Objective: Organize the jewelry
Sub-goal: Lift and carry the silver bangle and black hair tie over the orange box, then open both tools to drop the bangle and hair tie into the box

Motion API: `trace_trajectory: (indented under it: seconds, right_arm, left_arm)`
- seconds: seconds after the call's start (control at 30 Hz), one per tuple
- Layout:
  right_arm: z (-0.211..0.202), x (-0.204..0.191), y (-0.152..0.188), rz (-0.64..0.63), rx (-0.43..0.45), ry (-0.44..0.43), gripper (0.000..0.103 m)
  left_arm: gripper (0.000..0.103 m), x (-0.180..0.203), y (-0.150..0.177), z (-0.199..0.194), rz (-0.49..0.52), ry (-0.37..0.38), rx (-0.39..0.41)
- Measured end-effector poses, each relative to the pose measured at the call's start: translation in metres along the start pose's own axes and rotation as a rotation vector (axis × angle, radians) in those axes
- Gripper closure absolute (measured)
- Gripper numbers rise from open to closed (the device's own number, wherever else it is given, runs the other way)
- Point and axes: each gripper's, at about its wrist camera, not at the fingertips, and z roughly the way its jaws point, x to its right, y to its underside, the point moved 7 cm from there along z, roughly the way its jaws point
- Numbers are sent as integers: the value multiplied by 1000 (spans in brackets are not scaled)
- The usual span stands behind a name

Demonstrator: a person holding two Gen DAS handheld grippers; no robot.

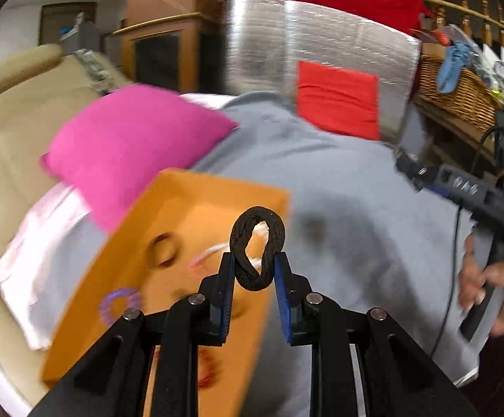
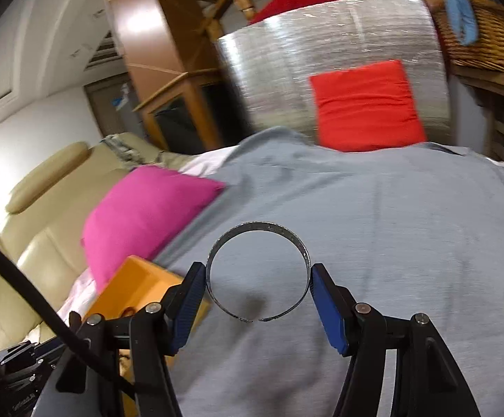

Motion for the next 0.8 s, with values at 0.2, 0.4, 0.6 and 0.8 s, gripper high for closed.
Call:
trace_trajectory:
  seconds: [0.2, 0.4, 0.6, 0.8]
  right_arm:
    - [29, -76, 11, -5, -123, -186, 39]
    - [75, -146, 26, -70, -362, -245, 39]
    - [134, -185, 47, -155, -551, -136, 39]
    - [187, -197, 72, -219, -652, 5, 39]
  left_arm:
    - [79, -58, 32, -23, -36, -51, -41]
    - [79, -93, 69, -10, -119, -42, -129]
    - [79, -105, 87, 2, -144, -35, -191]
    - [79, -115, 103, 11, -134, -46, -249]
